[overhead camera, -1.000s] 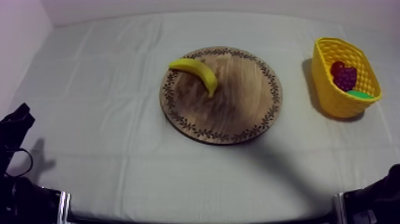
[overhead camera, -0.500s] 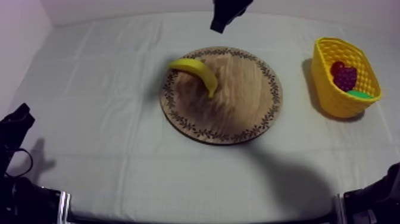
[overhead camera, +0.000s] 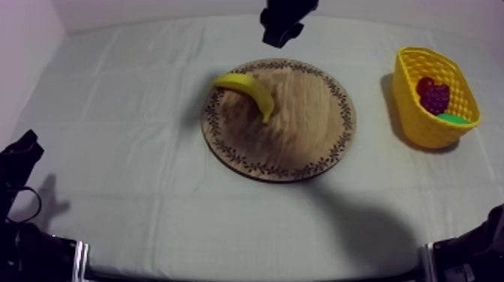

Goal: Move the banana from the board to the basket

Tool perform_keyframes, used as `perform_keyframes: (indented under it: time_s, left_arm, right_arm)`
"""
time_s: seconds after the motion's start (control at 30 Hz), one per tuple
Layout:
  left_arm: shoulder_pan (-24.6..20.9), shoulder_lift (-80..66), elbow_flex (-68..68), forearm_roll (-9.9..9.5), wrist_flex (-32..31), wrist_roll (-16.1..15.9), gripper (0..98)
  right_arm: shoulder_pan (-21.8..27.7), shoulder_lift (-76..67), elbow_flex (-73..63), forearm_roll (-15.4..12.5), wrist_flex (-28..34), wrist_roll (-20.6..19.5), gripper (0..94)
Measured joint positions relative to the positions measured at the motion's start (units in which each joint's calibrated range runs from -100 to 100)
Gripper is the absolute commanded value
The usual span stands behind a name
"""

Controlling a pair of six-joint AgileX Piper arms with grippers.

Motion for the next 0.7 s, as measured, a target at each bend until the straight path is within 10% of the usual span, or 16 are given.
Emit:
perform_keyframes:
  time_s: [0.7]
  left_arm:
    - [0.0, 0.0, 0.0, 0.0, 0.0, 0.0, 0.1]
  right_arm:
    - [-1.2, 10.2, -1.3, -1.2, -1.7, -2.7, 76.1]
